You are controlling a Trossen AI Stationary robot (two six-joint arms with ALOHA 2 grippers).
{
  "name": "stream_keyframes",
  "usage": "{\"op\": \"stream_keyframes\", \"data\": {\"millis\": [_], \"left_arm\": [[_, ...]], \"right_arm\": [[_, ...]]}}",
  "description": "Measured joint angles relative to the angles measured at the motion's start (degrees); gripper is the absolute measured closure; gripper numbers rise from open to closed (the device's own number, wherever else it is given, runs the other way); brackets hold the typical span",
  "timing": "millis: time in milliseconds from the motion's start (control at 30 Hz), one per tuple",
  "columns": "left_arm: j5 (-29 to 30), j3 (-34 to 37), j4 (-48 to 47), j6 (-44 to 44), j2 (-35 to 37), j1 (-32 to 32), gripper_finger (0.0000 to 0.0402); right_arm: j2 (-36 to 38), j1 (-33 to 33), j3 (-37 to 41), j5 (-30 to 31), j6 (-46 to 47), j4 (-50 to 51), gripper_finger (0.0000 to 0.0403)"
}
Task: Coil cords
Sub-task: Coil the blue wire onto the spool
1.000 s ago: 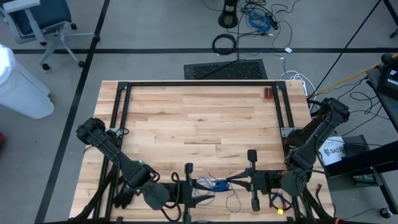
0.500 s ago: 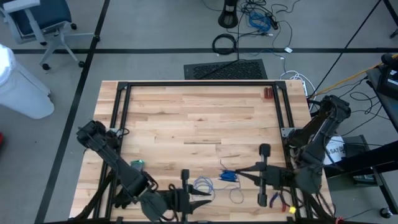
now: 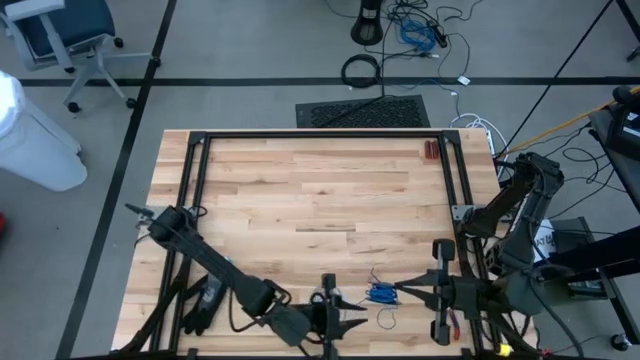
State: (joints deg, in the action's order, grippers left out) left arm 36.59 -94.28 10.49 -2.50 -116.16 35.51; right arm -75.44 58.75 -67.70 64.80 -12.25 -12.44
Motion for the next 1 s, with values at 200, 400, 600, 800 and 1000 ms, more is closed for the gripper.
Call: {"op": "stream_keyframes", "data": {"millis": [200, 400, 600, 800, 1000], "left_arm": [[-1.09, 0.07, 1.48, 5.06, -2.21, -1.44, 0.0222], [-5.11, 0.07, 8.39, 5.13, -4.94, -2.04, 0.019], [-5.0, 0.07, 16.18, 1.89, -7.83, -2.84, 0.0189], [-5.04, 0.09, 20.33, 1.32, -9.5, -3.16, 0.0189], [-6.45, 0.09, 21.02, 0.52, -10.03, -3.34, 0.0189]], "right_arm": [[0.0, 2.59, 0.0, 3.2, -2.42, -1.63, 0.0403], [0.0, 3.25, 0.0, 3.23, -2.73, -2.2, 0.0403], [0.0, 3.22, 0.0, 2.95, -3.07, -2.62, 0.0403], [-0.02, 3.22, 0.0, 2.88, -3.24, -2.63, 0.0403], [-0.02, 3.22, 0.0, 2.69, -3.24, -2.63, 0.0403]]}}
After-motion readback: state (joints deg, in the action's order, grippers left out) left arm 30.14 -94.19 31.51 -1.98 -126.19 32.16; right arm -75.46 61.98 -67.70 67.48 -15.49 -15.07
